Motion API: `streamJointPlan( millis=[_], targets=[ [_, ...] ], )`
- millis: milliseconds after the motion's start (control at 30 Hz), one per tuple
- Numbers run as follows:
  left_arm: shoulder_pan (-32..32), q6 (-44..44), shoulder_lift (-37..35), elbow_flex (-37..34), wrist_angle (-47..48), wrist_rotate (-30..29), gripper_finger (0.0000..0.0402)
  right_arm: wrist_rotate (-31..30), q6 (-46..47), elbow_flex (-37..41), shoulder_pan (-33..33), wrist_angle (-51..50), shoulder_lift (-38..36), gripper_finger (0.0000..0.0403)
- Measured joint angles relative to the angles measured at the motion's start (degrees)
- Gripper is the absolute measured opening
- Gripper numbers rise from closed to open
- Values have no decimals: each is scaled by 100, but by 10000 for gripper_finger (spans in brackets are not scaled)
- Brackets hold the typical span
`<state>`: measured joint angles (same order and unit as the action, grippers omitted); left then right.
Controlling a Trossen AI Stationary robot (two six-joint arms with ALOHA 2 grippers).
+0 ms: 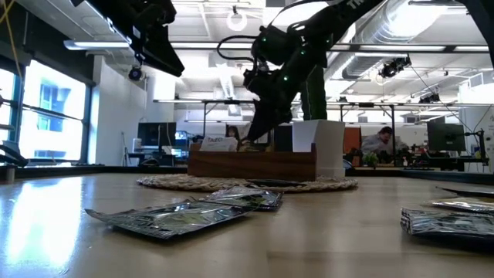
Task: Pick & Place Tea
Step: Put the yellow tea pack into the middle section of the wooden organizer
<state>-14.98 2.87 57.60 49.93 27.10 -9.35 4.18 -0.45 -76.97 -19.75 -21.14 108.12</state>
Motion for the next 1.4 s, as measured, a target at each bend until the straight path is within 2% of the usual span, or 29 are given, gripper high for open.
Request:
streamJointPlan(
  millis=[233,600,800,1233,1400],
  targets=[
    [0,0,0,0,-6,16,184,-259,7,0,5,392,0,128],
    [0,2,2,0,-5,25,184,-259,117,0,414,691,0,129],
    [0,2,2,0,-3,25,184,-545,51,0,661,680,0,129],
    [0,2,2,0,-5,29,184,-446,300,-2,1286,657,-4,129],
    [0,2,3,1,-3,29,184,-418,369,-2,1590,329,-7,129]
  ],
)
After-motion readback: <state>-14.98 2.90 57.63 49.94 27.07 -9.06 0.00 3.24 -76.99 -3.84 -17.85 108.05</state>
